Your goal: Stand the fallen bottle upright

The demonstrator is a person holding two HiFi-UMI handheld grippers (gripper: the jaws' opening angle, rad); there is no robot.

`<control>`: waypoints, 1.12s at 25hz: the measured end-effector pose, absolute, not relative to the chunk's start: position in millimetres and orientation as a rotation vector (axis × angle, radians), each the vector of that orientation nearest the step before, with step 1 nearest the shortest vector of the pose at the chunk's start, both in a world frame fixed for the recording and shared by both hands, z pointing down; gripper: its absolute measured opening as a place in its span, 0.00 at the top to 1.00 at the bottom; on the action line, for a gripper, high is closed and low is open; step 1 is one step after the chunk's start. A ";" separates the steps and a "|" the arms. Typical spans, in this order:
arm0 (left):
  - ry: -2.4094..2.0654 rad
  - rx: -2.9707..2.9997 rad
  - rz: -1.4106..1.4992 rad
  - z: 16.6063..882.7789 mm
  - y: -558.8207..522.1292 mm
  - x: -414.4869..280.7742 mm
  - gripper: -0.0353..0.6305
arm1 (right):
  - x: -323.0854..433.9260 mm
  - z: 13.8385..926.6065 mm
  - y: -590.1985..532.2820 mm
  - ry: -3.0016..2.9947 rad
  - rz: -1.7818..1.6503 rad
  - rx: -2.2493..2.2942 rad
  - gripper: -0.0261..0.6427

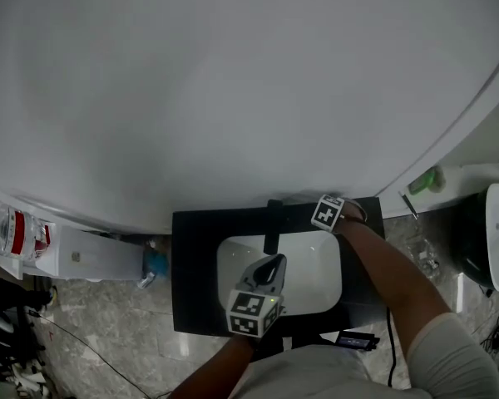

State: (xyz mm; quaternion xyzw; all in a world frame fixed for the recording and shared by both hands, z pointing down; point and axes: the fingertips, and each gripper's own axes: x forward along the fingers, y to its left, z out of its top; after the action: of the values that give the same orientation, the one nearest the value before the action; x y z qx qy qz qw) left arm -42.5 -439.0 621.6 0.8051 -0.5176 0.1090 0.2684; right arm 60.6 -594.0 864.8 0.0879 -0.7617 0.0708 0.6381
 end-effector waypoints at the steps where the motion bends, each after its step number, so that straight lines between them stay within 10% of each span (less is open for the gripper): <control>1: -1.402 2.158 0.295 625.4 -438.5 -42.8 0.94 | 63.6 870.4 -592.5 -1.713 0.131 0.182 0.78; 28: -1.377 2.180 0.254 615.4 -424.2 -21.1 0.94 | 129.9 779.3 -571.1 -2.057 0.116 0.556 0.78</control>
State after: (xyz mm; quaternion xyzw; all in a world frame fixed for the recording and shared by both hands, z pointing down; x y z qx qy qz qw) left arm -21.1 -424.2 615.4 0.8098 -0.5113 0.0944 0.2719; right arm 129.9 -571.1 779.3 0.2280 -0.8443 0.0477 0.4826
